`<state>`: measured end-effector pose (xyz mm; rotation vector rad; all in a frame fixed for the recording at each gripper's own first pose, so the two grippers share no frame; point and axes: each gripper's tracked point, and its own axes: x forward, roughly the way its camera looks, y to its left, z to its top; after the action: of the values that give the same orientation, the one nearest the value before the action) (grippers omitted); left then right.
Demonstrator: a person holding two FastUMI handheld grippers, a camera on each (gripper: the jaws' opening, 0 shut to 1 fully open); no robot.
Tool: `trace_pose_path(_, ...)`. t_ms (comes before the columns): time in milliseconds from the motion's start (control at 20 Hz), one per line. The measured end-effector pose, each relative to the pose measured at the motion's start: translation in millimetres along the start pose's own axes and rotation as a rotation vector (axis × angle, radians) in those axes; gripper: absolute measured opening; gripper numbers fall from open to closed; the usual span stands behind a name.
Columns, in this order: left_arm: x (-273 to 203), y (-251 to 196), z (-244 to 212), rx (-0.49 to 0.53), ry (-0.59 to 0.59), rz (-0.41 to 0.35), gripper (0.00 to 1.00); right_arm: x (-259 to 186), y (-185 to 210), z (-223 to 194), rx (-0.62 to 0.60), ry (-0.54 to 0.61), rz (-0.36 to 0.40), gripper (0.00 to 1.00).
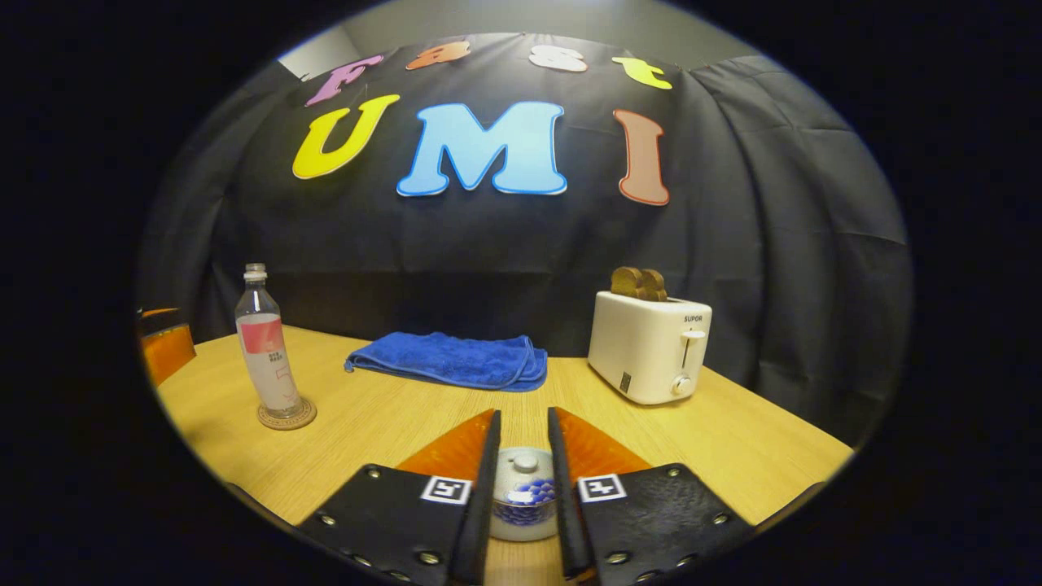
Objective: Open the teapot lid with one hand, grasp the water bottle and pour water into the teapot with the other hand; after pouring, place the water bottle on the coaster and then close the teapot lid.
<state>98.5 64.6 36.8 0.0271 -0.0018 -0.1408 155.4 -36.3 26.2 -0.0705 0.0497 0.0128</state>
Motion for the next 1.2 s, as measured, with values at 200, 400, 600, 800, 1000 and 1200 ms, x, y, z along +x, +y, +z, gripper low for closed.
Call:
trace_pose_path(200, -12.0, -6.9, 2.3, 0.005, 0.005, 0.020, 1.00, -37.9, 11.7, 16.2, 0.019, -0.020, 0.031, 0.62)
trace_pose_path(400, -34.9, -28.9, 4.0, -0.019, -0.005, 0.026, 1.00, -92.3, 24.3, 15.0, 0.037, -0.028, 0.049, 0.76)
trace_pose_path(600, -56.1, -62.0, -13.7, -0.023, -0.008, 0.050, 1.00, -128.9, 28.9, 0.0, 0.054, -0.023, 0.020, 0.98)
trace_pose_path(800, -81.6, -74.2, -28.3, -0.079, 0.017, 0.053, 1.00, -146.4, 41.0, -17.1, 0.050, -0.018, 0.023, 0.98)
trace_pose_path(1000, -87.5, -72.7, -38.4, -0.053, 0.026, 0.107, 1.00, -149.2, 48.1, -38.4, 0.060, 0.013, 0.036, 0.98)
trace_pose_path(1200, -79.2, -90.7, -49.7, -0.030, 0.004, 0.114, 1.00, -151.1, 48.4, -29.4, 0.054, -0.047, 0.034, 0.98)
